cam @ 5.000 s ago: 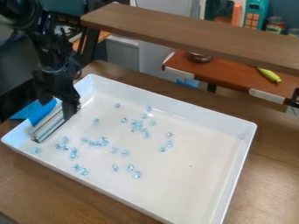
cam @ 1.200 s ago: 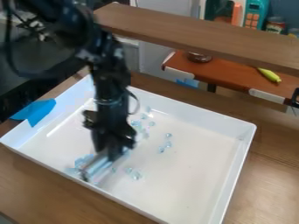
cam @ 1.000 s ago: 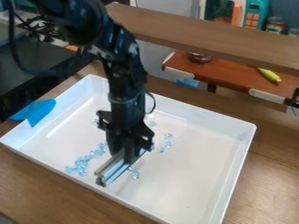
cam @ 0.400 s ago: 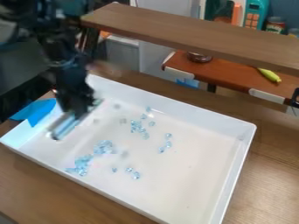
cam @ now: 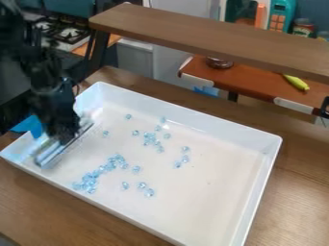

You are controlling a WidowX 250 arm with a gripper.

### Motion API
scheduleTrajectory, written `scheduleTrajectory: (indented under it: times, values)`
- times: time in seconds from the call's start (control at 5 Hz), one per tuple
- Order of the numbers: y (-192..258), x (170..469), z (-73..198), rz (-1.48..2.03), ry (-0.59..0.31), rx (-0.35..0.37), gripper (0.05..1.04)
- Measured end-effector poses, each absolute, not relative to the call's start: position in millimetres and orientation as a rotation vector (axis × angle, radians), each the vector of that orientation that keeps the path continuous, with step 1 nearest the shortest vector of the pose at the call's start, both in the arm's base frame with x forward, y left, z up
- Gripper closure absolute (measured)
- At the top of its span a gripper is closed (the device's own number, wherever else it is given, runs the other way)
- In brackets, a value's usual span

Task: Sweep into pile

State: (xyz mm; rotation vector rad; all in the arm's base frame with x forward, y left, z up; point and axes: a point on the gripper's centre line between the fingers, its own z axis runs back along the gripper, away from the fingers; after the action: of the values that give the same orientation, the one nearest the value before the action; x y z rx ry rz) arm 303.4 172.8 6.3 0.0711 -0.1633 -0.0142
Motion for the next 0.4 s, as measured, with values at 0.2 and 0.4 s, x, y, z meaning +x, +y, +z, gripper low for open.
scheduleTrajectory:
  times: [0.2, 0.4]
  values:
    - [170, 297, -8, -0.013, -0.155, 0.079, 0.719]
    - [151, 297, -13, -0.024, -0.163, 0.079, 0.719]
